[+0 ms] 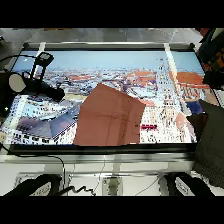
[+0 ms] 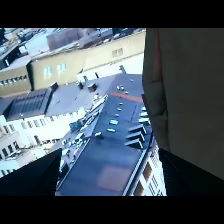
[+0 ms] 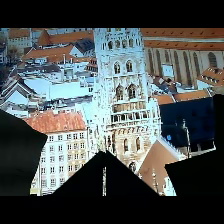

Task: Fold the clothes and pants, and hang the long-sleeved shirts on hangers.

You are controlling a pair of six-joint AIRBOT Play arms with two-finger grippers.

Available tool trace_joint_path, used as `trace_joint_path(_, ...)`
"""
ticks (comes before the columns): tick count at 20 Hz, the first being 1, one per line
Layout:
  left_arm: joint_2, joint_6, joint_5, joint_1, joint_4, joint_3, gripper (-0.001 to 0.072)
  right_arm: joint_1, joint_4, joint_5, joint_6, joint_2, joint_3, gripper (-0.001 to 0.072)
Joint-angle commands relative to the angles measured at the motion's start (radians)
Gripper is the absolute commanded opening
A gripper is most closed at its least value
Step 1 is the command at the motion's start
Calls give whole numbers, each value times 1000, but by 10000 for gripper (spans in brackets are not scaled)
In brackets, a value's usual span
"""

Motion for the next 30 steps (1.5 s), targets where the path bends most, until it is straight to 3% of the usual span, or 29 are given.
trace_joint_path(1, 1, 0, 0, 1, 0, 1, 691, 1, 0, 0, 0, 0, 0, 20)
trace_joint_path(13, 1, 0, 0, 1, 0, 1, 691, 1, 6, -4, 0, 0, 0, 20)
trace_joint_path(17, 1, 0, 0, 0, -4, 1, 691, 1, 14, -131, -1, 0, 0, 20)
trace_joint_path(21, 1, 0, -14, -1, -14, 1, 691, 1, 13, -158, -11, -1, 0, 20)
trace_joint_path(23, 1, 0, -43, -1, -19, 0, 691, 1, 11, -101, -112, -23, -3, 19)
trace_joint_path(27, 1, 0, -50, -1, -75, 0, 691, 0, 53, 191, -265, -111, -154, 18)
trace_joint_path(30, 1, 0, -47, -1, -109, 0, 691, 0, 317, 239, -361, -141, -444, 18)
